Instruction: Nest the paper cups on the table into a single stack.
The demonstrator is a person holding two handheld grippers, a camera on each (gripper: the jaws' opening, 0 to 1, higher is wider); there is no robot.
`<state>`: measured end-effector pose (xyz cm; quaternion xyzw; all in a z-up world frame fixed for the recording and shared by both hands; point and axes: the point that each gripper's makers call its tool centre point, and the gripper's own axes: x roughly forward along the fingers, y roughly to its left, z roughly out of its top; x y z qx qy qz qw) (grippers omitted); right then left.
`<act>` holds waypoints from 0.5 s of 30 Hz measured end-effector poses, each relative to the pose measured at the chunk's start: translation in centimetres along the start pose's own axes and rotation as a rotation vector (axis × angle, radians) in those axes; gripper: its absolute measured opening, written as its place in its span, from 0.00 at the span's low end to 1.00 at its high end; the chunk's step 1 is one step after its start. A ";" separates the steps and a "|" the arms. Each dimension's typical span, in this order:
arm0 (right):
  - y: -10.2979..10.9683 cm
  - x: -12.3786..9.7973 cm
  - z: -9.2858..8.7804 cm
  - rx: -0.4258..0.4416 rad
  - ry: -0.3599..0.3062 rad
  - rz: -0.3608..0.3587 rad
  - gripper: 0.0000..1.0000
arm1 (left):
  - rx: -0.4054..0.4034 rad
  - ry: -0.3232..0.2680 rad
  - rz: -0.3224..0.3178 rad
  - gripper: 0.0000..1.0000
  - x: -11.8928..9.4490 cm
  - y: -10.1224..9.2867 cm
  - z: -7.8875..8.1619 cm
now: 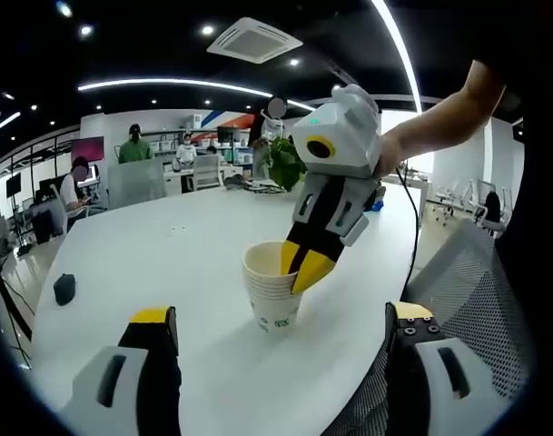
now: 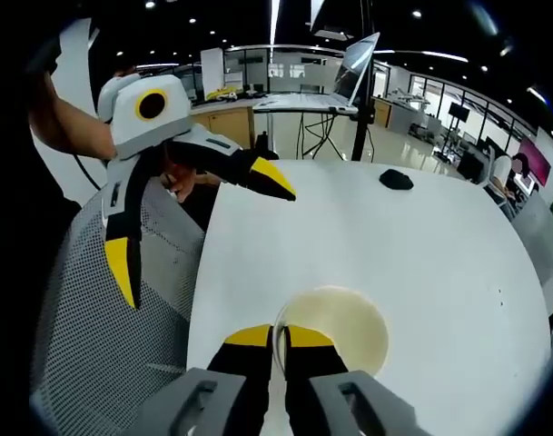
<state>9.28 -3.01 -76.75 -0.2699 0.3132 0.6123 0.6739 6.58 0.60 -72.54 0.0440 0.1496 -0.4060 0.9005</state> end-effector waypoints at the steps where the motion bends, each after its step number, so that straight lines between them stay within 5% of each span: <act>1: 0.0 0.0 0.0 0.003 -0.001 0.001 0.01 | 0.000 0.000 0.000 0.93 0.0 0.0 0.0; 15: 0.1 0.1 0.0 0.031 -0.009 0.005 0.01 | 0.001 0.000 0.001 0.93 0.0 -0.1 0.1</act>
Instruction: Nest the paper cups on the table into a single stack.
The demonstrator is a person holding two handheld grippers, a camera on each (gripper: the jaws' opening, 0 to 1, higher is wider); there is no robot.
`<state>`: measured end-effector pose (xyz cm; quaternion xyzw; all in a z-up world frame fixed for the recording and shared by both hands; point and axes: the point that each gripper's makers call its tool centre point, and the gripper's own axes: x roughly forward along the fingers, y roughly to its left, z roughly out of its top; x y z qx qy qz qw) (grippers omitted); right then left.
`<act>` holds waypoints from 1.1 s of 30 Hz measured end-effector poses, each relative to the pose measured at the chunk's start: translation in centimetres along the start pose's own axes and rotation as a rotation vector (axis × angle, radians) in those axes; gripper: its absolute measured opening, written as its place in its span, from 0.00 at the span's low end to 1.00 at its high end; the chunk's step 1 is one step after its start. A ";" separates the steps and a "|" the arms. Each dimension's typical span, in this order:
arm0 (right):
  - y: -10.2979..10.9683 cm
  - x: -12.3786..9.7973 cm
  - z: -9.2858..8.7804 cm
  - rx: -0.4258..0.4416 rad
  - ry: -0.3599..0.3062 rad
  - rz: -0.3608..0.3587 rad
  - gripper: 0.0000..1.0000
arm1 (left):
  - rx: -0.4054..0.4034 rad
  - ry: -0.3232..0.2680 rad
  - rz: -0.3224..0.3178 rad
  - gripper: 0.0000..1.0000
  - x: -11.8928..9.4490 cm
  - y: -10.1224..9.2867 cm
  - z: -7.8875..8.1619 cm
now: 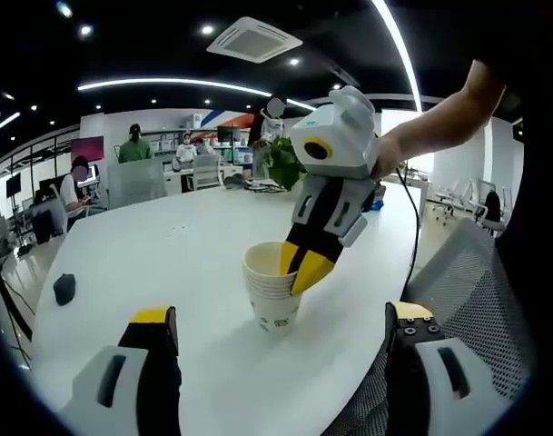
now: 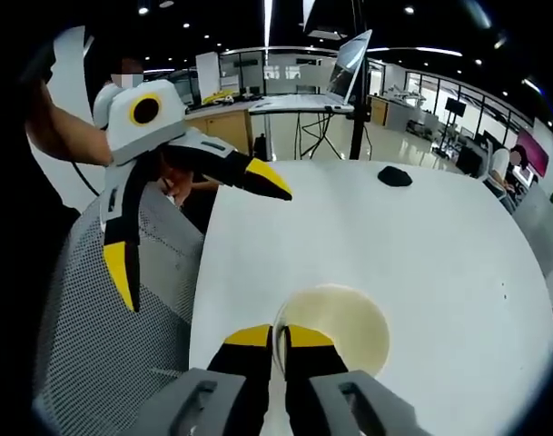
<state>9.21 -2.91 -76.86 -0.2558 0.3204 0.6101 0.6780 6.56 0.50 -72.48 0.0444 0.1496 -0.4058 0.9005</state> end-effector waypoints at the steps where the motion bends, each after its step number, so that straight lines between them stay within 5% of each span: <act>1: 0.0 0.0 0.0 0.002 0.001 -0.003 0.01 | 0.000 0.000 0.000 0.93 0.0 0.0 0.0; 18: 0.2 -1.0 0.9 -0.077 -0.024 -0.064 0.13 | 0.010 0.001 -0.005 0.94 0.0 0.0 -0.1; 33: -0.3 -4.9 2.1 -0.018 -0.185 -0.182 0.40 | 0.009 0.007 -0.016 0.96 0.2 -0.2 -0.2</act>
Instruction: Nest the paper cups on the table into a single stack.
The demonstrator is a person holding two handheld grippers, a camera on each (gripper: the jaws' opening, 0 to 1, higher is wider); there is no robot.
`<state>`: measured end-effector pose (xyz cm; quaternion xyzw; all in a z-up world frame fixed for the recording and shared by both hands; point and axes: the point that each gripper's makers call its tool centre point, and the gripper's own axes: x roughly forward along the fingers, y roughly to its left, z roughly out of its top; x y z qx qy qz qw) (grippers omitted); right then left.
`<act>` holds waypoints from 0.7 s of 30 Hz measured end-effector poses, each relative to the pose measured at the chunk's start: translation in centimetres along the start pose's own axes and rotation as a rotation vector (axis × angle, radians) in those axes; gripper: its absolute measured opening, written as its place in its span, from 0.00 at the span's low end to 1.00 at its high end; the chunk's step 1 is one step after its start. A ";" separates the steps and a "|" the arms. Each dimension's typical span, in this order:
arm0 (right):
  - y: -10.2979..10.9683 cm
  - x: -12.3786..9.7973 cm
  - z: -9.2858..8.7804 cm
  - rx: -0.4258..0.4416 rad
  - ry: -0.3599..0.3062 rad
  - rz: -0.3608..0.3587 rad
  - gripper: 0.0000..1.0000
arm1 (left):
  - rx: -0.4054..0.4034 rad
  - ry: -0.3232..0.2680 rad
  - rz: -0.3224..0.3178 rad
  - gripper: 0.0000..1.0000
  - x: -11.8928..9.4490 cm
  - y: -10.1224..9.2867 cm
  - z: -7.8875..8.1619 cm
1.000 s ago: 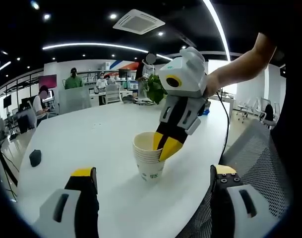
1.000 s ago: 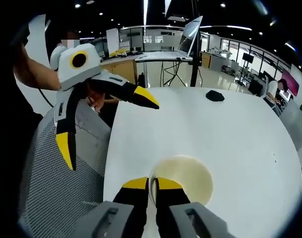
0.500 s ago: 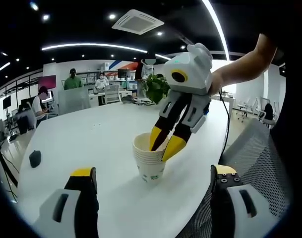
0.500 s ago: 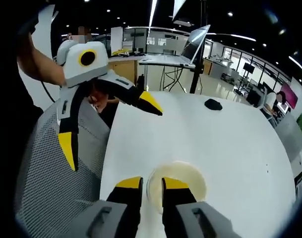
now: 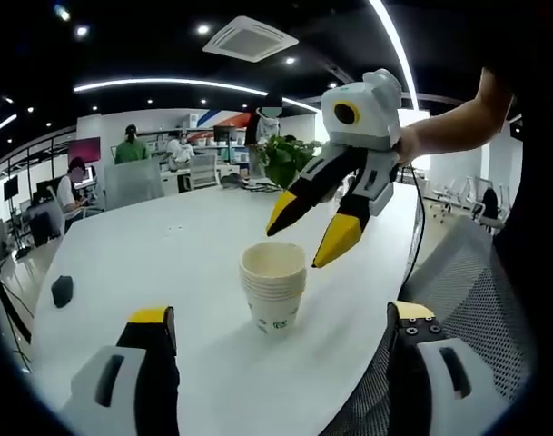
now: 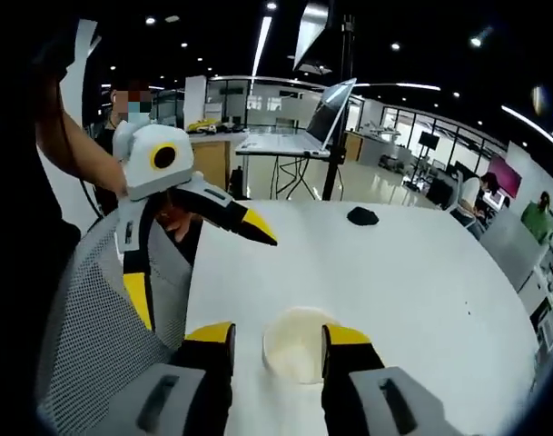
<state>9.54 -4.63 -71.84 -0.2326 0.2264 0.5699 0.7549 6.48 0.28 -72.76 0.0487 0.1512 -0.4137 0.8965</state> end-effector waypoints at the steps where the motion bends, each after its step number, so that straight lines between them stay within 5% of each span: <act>1: -0.2 -0.2 -0.1 0.009 -0.007 -0.011 0.42 | -0.001 0.000 -0.001 0.96 0.0 0.0 0.0; 21: -2.3 -2.6 -3.0 0.182 -0.120 -0.142 0.70 | 0.002 0.021 -0.036 0.99 1.2 -0.1 -0.1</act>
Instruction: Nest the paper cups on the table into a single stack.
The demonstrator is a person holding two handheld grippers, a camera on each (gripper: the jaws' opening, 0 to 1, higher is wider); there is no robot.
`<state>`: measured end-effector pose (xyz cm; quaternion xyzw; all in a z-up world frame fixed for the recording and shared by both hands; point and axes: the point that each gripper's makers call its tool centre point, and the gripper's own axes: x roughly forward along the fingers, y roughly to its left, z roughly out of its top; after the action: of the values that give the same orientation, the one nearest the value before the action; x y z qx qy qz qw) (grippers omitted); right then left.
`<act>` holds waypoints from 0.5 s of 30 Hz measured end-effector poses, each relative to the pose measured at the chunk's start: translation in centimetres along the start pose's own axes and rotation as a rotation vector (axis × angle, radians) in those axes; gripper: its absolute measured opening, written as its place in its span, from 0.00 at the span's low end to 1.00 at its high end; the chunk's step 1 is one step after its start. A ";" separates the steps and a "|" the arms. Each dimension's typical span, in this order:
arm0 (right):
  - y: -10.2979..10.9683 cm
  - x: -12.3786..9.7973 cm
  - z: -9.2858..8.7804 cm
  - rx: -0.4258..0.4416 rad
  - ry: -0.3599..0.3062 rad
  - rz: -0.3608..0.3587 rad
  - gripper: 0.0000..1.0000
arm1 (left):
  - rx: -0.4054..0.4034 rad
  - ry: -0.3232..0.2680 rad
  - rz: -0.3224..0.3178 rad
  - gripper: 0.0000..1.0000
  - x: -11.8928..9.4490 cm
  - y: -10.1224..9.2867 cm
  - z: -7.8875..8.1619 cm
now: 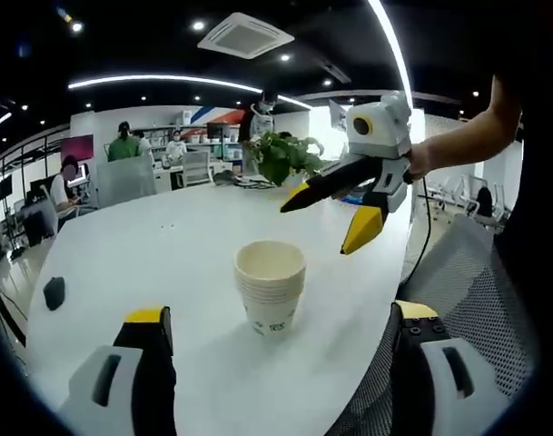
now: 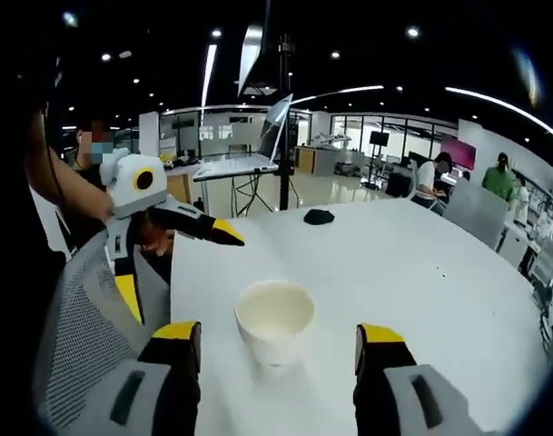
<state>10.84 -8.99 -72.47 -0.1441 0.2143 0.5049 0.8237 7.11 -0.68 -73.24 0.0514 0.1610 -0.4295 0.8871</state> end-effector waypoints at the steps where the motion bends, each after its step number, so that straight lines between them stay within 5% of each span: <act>1: -0.1 0.0 -0.2 0.010 -0.008 -0.009 0.71 | 0.001 0.005 -0.005 0.99 0.2 0.0 -0.1; 15: 0.4 0.7 -2.0 0.050 -0.027 -0.020 0.75 | 0.036 0.060 -0.040 0.97 2.2 0.4 -1.2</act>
<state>10.35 -9.16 -74.52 -0.1188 0.2141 0.4929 0.8349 8.38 -1.75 -75.15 0.0770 0.1807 -0.4482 0.8721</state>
